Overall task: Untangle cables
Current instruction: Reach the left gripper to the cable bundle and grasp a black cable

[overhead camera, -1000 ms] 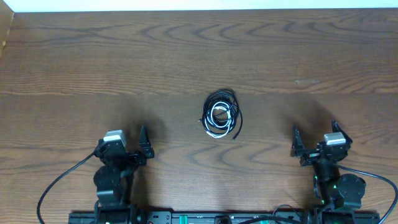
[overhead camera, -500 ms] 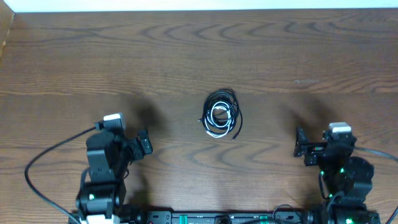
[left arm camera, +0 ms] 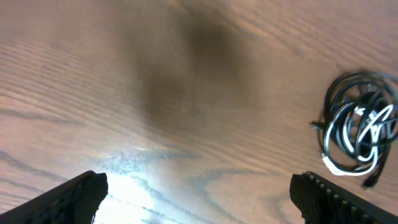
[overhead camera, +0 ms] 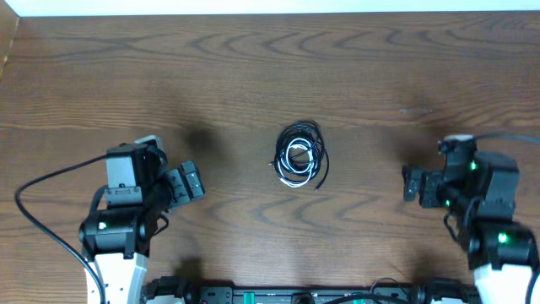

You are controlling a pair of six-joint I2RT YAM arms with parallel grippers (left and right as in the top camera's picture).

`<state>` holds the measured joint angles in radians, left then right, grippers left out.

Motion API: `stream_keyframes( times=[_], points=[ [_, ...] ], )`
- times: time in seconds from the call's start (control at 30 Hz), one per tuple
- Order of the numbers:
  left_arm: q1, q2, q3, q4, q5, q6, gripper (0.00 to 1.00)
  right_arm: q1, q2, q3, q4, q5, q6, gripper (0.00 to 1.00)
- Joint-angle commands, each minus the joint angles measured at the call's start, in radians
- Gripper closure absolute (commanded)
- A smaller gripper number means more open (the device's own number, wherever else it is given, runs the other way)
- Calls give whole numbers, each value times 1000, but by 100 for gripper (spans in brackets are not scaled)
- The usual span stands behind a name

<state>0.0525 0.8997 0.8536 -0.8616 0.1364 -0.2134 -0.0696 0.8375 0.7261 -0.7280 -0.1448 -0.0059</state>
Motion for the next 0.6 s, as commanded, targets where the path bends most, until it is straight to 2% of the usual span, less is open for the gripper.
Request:
stream_keyframes(
  times=[0.0, 0.17, 0.37, 0.57],
  points=[
    [5, 0, 31, -2, 6, -17, 1, 6, 66, 89, -13, -85, 13, 1],
    [5, 0, 31, 68, 14, -18, 1, 6, 97, 95, 45, -230, 13, 1],
    [-5, 13, 33, 256, 140, -23, 1, 6, 97, 95, 116, -228, 13, 1],
    [-99, 135, 104, 283, 117, 42, 1, 6, 97, 95, 105, -170, 13, 1]
  ],
)
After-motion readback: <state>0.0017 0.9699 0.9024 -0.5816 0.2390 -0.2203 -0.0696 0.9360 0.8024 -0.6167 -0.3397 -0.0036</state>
